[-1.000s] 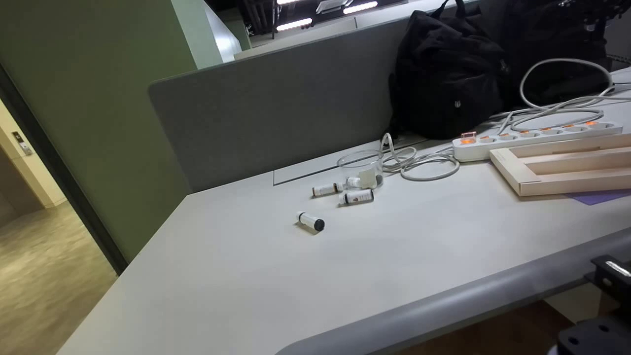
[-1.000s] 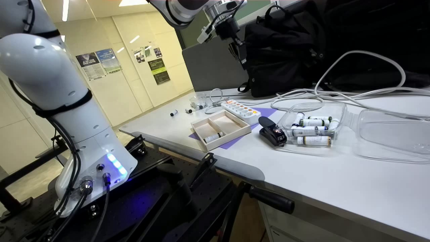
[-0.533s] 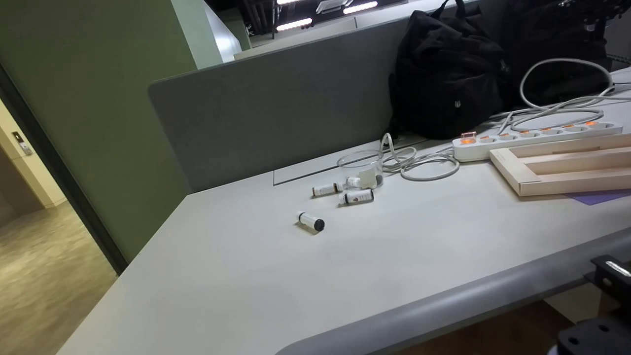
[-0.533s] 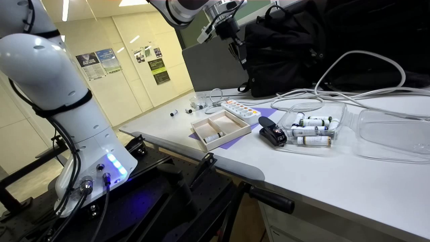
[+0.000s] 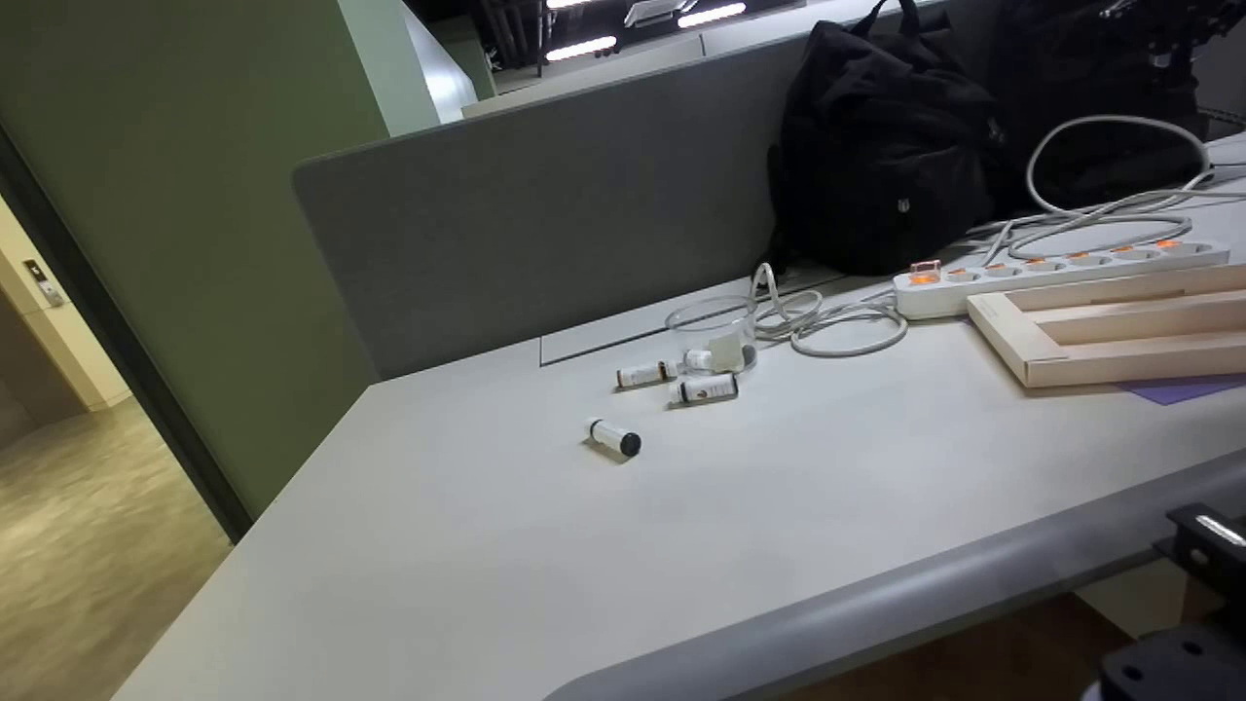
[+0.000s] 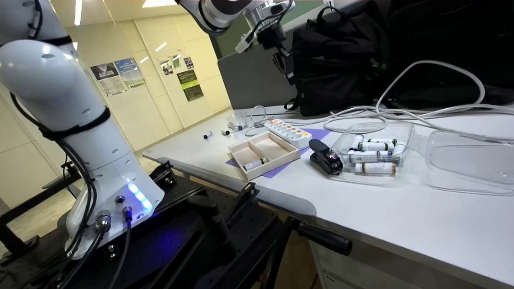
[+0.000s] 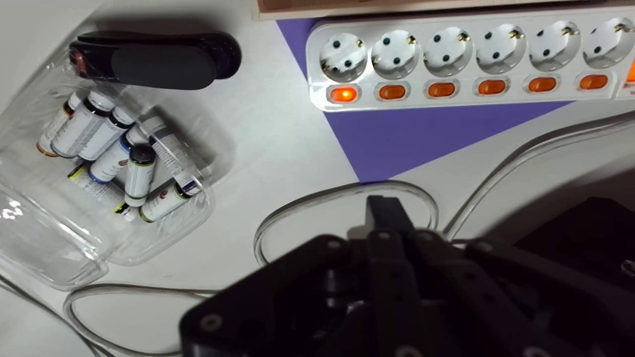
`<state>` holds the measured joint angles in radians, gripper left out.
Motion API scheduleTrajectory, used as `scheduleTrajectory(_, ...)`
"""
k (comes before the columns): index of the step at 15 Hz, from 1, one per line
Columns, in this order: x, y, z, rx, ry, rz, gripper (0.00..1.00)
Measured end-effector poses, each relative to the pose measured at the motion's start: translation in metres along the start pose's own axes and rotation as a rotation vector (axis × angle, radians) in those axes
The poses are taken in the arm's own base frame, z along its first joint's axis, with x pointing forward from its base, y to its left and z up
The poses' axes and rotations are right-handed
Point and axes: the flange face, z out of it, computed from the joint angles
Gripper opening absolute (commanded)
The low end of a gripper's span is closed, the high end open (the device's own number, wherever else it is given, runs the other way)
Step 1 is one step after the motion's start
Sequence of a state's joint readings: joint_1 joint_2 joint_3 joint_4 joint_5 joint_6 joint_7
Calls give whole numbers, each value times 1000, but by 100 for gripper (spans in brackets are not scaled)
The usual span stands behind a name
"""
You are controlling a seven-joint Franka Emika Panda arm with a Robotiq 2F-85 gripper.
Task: Turn on the second switch from the right
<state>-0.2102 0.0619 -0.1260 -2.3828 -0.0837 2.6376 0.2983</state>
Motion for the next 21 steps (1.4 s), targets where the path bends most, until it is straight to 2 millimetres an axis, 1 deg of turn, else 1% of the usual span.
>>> scheduleTrajectory(4,-7,-9,20,47,-51,-33,0)
scheduleTrajectory(9,-15,-16,60,47,-83,-89,0)
scheduleTrajectory(15,-15,-24,101,39,-61,-109,0)
scheduleTrajectory(21,-17,-28,130,26,-73,-117,0)
